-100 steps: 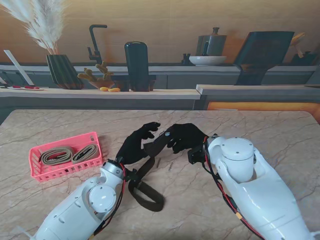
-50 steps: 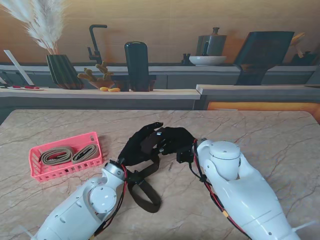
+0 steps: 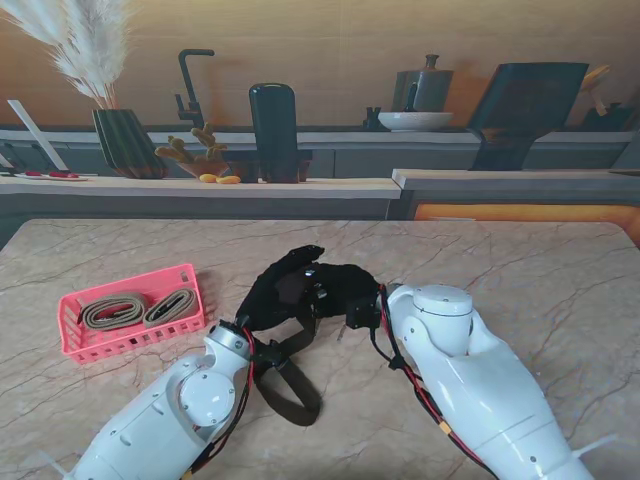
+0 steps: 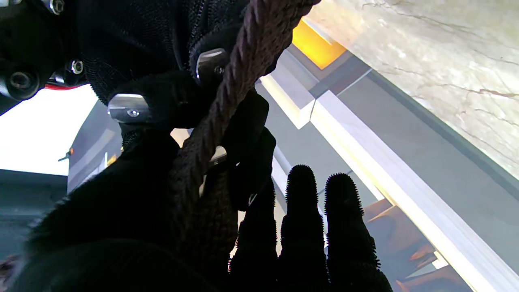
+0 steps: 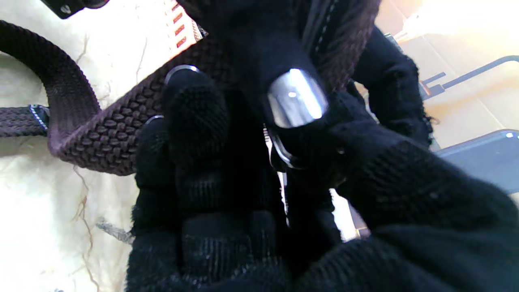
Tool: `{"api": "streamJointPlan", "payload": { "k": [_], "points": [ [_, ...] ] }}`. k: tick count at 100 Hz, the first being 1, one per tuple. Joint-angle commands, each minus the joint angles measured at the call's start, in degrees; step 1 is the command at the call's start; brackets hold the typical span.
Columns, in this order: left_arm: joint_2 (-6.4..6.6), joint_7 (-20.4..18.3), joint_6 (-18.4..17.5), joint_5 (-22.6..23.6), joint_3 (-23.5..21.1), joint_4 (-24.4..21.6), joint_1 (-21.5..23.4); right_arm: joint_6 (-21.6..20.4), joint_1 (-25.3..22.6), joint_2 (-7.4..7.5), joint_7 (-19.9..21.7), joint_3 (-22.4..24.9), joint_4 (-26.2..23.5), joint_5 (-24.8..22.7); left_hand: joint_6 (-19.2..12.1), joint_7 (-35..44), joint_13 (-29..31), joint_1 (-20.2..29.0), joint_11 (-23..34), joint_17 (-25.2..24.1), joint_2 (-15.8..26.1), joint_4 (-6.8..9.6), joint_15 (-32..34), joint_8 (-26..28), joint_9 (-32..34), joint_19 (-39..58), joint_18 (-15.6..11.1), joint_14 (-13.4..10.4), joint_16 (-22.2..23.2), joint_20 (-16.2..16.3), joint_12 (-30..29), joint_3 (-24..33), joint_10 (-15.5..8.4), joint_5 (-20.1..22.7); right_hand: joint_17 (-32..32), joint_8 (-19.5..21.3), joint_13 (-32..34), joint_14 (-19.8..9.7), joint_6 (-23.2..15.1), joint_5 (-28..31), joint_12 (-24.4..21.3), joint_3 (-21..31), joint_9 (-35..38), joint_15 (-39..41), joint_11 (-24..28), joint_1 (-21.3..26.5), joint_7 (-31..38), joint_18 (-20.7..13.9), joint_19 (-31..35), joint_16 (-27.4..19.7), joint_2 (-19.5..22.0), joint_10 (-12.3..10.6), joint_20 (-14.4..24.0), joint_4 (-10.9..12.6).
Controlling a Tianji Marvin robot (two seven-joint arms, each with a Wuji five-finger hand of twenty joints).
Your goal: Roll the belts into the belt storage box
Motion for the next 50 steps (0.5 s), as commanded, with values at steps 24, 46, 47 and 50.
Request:
{"api": "streamJointPlan", "payload": {
  "k": [24,46,47,50],
  "points": [
    [-0.64,-0.94,-0.31,-2.07,-0.51,-2.07,1.54,1.82,0.87,-0.42,1.11,-1.40,1.87,0.67,-3.89,8.24,3.18,33.56,1.03,1.16,19.23,-0.38,0.92,0.54,6.85,2.42,-1.58,-2.91,-0.84,0.81,0.68,-32.43,-3.00,5.20,-1.14,1.45,-0.19,0.40,-2.29,3.17,1.08,1.67,-0.98,2.71,2.87,4.76,3.54,1.09,2.09,0.73,3.83,2.42,1.03,0.92],
    [-0.87,-1.57,0.64,-4.79,-1.28,-3.28,2.47,1.51,0.40,0.10,-0.77,-2.26,0.62,-7.85,-5.41,12.88,5.71,35.21,1.37,2.33,20.46,0.08,1.55,2.09,10.67,5.59,2.68,-2.42,-0.35,2.33,0.76,-31.94,-2.41,7.85,-6.40,-0.34,-6.58,3.04,1.55,-1.56,0.18,-8.19,-6.76,1.73,1.61,-1.31,-0.83,2.05,0.34,-0.48,6.46,4.17,0.07,2.62],
    [-0.88,-1.57,0.67,-4.87,-1.33,-3.33,2.51,1.43,0.38,0.21,-0.71,-2.39,0.54,-8.69,-5.42,12.92,5.76,35.21,1.37,2.34,20.50,0.08,1.56,2.10,10.73,5.73,2.81,-2.34,-0.32,2.40,0.76,-31.94,-2.40,7.86,-6.74,0.89,-7.12,3.24,1.88,-1.40,-0.03,-8.09,-7.33,1.70,1.62,-2.28,-2.81,2.19,0.30,-0.81,6.51,4.38,-0.06,2.85],
    [-0.89,-1.59,0.70,-5.09,-1.46,-3.44,2.61,1.00,0.36,0.57,-0.57,-2.82,0.38,-11.48,-5.54,13.08,5.92,35.20,1.43,2.39,20.60,-0.04,1.60,2.16,11.02,6.07,2.97,-2.46,-0.27,2.57,0.79,-32.19,-2.60,7.99,-7.34,1.97,-8.09,3.49,2.56,-1.09,-0.26,-8.16,-8.34,1.56,1.55,-4.16,-5.64,2.37,0.24,-1.20,6.93,4.63,-0.21,3.29]
  ]
}}
